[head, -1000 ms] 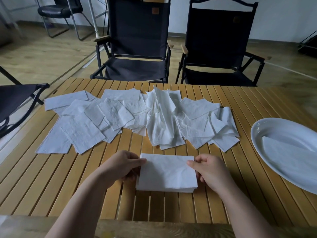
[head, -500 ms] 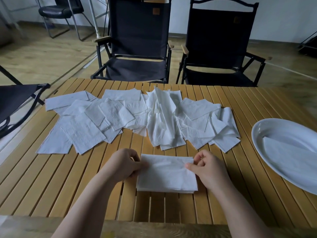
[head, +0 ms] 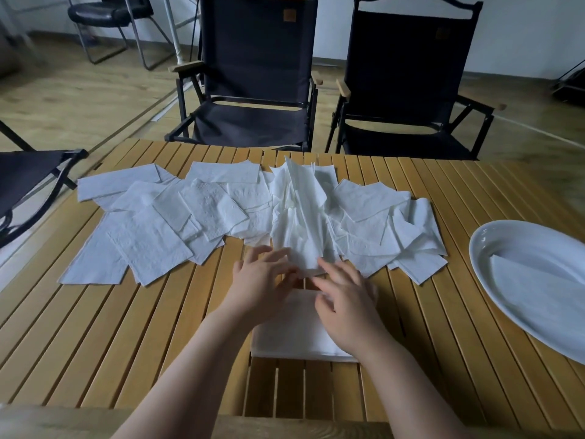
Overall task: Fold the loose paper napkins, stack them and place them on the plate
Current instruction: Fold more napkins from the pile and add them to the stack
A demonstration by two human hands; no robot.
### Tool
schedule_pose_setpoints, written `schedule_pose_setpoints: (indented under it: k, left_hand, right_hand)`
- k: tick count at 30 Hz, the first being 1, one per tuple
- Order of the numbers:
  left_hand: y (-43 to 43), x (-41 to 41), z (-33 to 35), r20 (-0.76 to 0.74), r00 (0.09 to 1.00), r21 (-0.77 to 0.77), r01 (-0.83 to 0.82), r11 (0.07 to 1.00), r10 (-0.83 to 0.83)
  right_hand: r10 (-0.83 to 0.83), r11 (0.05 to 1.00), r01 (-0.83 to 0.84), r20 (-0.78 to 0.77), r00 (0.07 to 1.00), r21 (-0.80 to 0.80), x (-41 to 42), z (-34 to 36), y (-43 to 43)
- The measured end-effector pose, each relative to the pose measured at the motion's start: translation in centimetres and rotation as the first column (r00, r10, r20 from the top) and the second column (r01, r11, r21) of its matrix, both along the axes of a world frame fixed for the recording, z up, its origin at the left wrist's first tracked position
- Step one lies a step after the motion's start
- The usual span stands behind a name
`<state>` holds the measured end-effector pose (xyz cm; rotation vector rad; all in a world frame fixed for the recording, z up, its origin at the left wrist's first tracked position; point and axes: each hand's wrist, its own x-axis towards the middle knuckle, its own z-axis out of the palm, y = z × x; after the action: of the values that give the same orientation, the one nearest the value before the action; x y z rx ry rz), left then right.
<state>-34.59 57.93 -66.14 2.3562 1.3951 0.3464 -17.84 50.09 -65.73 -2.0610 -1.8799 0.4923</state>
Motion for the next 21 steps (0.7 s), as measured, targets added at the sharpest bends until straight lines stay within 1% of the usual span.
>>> schedule_pose_setpoints:
  k: [4, 7, 11, 13, 15, 17, 19, 21]
  left_hand:
    - [-0.1, -0.3, 0.0, 0.005, 1.000, -0.001, 0.018, 1.000, -0.018]
    - [-0.2, -0.3, 0.0, 0.032, 0.999, 0.003, 0.017, 1.000, -0.017]
    - [-0.4, -0.2, -0.1, 0.114, 0.993, 0.019, -0.004, 1.000, 0.002]
    - [-0.4, -0.2, -0.1, 0.172, 0.985, 0.028, -0.031, 0.999, 0.026]
    - [-0.4, -0.4, 0.0, 0.228, 0.972, 0.027, -0.060, 0.998, 0.053]
    - [-0.4, -0.7, 0.1, 0.311, 0.947, 0.024, -0.086, 0.996, 0.074]
    - [-0.3, -1.0, -0.1, 0.379, 0.921, 0.014, -0.099, 0.995, 0.087]
    - [-0.2, -1.3, -0.4, 0.423, 0.901, 0.005, -0.112, 0.994, 0.100]
  right_hand:
    - [0.005, 0.999, -0.004, 0.038, 0.999, -0.036, -0.2, 0.0, 0.3]
    - [0.002, 1.000, -0.001, 0.050, 0.999, -0.028, -0.3, 0.0, 0.3]
    - [-0.006, 1.000, 0.006, 0.032, 0.999, 0.007, -0.2, -0.1, 0.2]
    - [-0.022, 0.998, 0.023, -0.028, 0.999, 0.057, -0.1, -0.2, 0.2]
    - [-0.028, 0.980, 0.053, -0.133, 0.991, 0.191, 0.1, -0.1, 0.0]
    - [-0.014, 0.941, 0.102, -0.264, 0.964, 0.324, 0.3, 0.3, -0.3]
    - [0.007, 0.914, 0.138, -0.357, 0.934, 0.381, 0.5, 0.9, -0.8]
    - [0.042, 0.894, 0.147, -0.406, 0.913, 0.423, 0.6, 1.3, -1.2]
